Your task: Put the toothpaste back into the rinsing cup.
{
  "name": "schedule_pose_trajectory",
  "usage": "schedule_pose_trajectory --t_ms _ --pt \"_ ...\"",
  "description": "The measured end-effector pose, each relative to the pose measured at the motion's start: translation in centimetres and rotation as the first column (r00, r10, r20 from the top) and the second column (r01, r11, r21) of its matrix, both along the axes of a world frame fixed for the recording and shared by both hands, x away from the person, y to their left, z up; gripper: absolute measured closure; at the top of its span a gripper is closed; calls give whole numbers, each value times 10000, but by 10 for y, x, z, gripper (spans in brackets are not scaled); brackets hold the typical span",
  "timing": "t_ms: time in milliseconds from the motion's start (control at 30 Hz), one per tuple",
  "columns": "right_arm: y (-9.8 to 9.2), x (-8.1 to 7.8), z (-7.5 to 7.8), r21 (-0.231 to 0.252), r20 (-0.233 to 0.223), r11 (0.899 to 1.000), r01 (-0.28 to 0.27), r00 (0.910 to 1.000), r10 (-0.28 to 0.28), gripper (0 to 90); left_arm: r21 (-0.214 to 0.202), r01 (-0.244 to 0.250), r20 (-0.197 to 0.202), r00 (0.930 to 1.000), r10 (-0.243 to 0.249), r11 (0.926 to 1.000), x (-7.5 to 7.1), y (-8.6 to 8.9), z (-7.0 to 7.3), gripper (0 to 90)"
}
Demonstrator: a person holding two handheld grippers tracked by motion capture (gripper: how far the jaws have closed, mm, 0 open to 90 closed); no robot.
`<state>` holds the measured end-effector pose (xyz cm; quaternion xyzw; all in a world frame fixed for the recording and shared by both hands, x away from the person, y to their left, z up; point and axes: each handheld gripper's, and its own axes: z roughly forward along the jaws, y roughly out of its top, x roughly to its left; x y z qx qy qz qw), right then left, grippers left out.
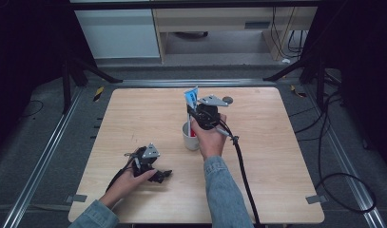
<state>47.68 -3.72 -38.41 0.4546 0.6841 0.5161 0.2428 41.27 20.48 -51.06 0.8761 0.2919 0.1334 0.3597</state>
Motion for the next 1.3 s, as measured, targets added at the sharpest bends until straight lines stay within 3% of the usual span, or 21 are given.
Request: schedule_pose_trajectory --t_ms 1067,1300 --pt "2 -4 -14 74 39 10000 3 10000 -3 728 -21 -17 -25 10000 17 10000 0 0 0 0" --pt "2 -6 -19 53 247 10000 -49 9997 48 727 -28 -18 -31 10000 18 10000 0 0 0 0"
